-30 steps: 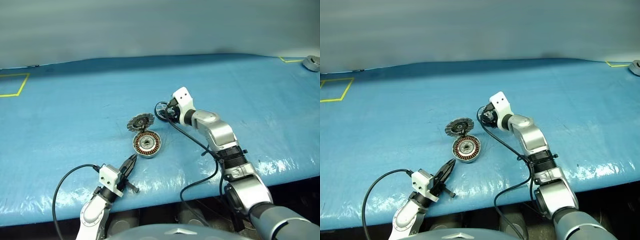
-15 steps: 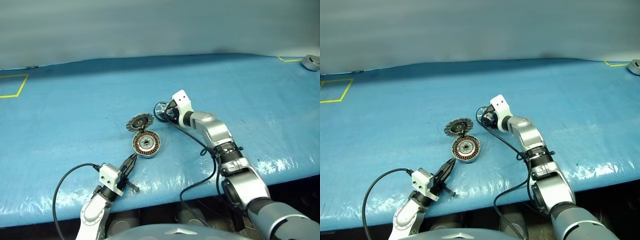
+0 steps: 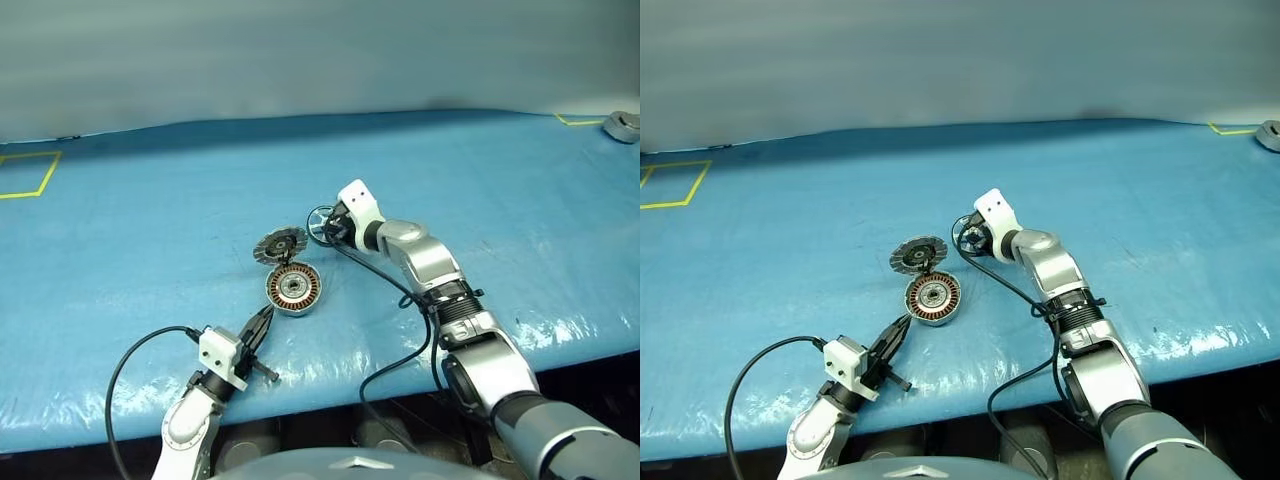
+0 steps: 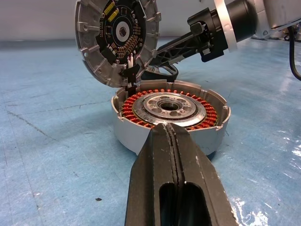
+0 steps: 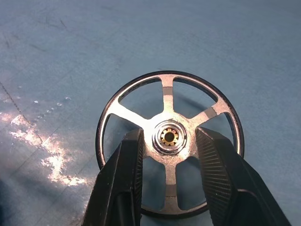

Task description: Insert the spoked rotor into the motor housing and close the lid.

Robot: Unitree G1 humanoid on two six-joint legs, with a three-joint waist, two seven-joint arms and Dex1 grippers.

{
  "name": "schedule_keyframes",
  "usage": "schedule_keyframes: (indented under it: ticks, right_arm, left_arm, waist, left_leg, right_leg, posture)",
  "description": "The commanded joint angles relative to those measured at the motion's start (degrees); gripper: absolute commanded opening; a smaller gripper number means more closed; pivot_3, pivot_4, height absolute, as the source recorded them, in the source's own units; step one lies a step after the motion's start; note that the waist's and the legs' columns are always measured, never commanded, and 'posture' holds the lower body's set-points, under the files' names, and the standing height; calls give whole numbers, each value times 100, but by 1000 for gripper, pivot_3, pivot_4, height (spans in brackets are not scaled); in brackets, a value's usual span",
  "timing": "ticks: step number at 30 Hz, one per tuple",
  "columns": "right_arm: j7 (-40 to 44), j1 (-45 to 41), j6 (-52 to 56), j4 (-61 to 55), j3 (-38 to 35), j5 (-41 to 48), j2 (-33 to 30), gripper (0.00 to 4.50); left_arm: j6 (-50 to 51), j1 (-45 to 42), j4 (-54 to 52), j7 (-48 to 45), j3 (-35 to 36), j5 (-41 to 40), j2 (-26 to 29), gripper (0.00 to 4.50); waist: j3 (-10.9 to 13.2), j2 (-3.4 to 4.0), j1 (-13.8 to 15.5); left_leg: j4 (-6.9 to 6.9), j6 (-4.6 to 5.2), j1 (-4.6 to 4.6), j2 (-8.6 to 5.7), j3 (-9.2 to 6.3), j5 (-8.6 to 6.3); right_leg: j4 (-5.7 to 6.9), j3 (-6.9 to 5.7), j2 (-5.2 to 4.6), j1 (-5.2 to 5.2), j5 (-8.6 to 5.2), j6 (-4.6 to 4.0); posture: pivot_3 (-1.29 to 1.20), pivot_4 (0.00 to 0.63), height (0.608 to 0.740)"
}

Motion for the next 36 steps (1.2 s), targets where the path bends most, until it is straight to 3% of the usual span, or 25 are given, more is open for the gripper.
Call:
schedule_keyframes:
  ticks: [1, 11, 21, 36]
  right_arm:
    - [74, 353, 514, -246, 234, -167, -133, 1318]
    - [-142, 1607, 2022, -2715, 377, -201, -676, 1318]
    - [-198, 3009, 4282, -5582, 469, 438, -1283, 1318]
    - [-302, 2898, 4685, -5302, 913, 848, -1617, 1318]
  left_arm:
    - [-8, 21, -274, 37, -43, 34, 8, 0]
    - [37, 65, -309, 53, -90, 12, 11, 0]
    - [59, 92, -274, 16, -107, -50, 46, 0]
    - [8, 73, -141, -19, -81, -55, -11, 0]
  waist:
    - [-5, 3, 19]
    - [-18, 4, 90]
    - [-52, -10, 106]
    - [-91, -64, 103]
  left_leg:
    - [0, 0, 0, 0, 0, 0]
    - [0, 1, -2, -1, -10, -1]
    - [1, 3, -5, -1, -19, -3]
    - [3, 2, 8, 1, -34, -3]
  right_leg:
    - [-1, 0, -1, 1, 0, 0]
    - [-6, -10, -4, 6, -3, 1]
    - [-12, -19, -7, 12, -24, 33]
    - [-21, -38, -8, 13, -32, 39]
  posture:
    - [0, 150, 740]
    - [0, 150, 740]
    - [0, 150, 740]
    - [0, 150, 740]
